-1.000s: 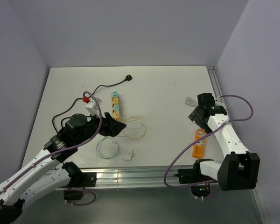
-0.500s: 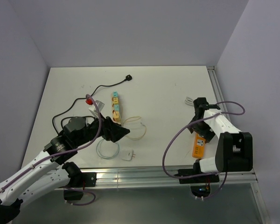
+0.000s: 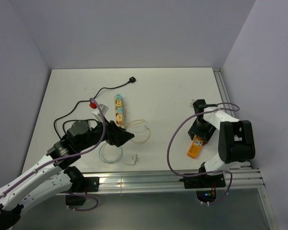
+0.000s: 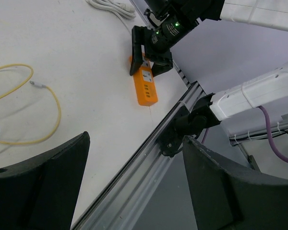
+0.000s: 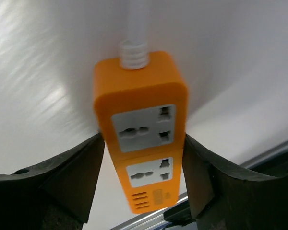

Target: Insert the plug

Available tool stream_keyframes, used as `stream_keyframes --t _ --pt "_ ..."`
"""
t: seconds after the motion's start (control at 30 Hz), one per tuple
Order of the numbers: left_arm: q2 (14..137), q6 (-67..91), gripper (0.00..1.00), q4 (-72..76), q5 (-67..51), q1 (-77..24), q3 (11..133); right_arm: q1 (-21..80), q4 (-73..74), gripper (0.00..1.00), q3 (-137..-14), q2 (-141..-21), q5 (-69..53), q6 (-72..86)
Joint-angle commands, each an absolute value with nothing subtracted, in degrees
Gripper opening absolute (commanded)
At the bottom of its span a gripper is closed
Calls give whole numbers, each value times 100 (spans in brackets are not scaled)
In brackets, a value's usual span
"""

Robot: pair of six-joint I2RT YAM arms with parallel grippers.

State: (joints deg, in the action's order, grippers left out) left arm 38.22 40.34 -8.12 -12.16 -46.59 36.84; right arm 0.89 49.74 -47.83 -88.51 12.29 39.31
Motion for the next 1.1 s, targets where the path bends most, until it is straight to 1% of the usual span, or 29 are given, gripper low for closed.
stream_keyframes --t 0.0,0.1,0.2,0.23,0.27,0.3,0.37,0.4,0.43,0.53,0.57,0.7,0.8,0.83,0.97,1.07 --pt "3823 4140 82 -791 -1239 -4658 3753 780 4184 71 -4930 -9166 510 4103" --pt "3832 4201 81 -957 -1231 -4658 3779 1421 4254 66 -5448 -9421 791 4481" --pt "3771 4280 81 -1116 -1134 -4667 3788 1652 4052 66 -5695 -9667 546 4631" --pt "3710 4315 81 -1177 -1116 -4658 3753 1678 4008 72 -5782 -9694 475 4632" --pt "3674 4368 81 -1230 -1099 -4658 3753 1731 3964 76 -5801 -9694 431 4614" --pt "3639 4386 81 -1300 -977 -4667 3770 1845 3886 83 -5827 -9642 448 4571" --pt "3621 4517 81 -1598 -775 -4658 3823 1959 3841 90 -5854 -9424 518 4483" --pt "3638 4570 82 -1678 -573 -4658 3832 2021 3789 96 -5845 -9326 579 4361" --pt "3665 4623 84 -1757 -502 -4658 3815 2135 3788 100 -5793 -9203 658 4333" --pt "3892 4676 89 -1959 -457 -4658 3788 2232 3736 100 -5530 -8598 747 4140" --pt "3954 4711 89 -2030 -448 -4658 3762 2250 3718 100 -5441 -8396 738 4105" --pt "3982 4974 91 -2144 -396 -4667 3420 2478 3761 100 -4984 -6946 703 4148" --pt "3955 5211 91 -2083 -378 -4667 3051 2785 3648 100 -4536 -5882 431 4341" --pt "3990 5334 91 -1961 -587 -4667 2902 2838 3639 100 -4309 -5619 283 4411" --pt "4350 5581 85 -1618 -1045 -4684 2707 2909 3718 100 -3938 -4346 36 4684" --pt "4491 5844 83 -1547 -1116 -4685 2681 2927 3770 100 -3709 -3642 -245 4781"
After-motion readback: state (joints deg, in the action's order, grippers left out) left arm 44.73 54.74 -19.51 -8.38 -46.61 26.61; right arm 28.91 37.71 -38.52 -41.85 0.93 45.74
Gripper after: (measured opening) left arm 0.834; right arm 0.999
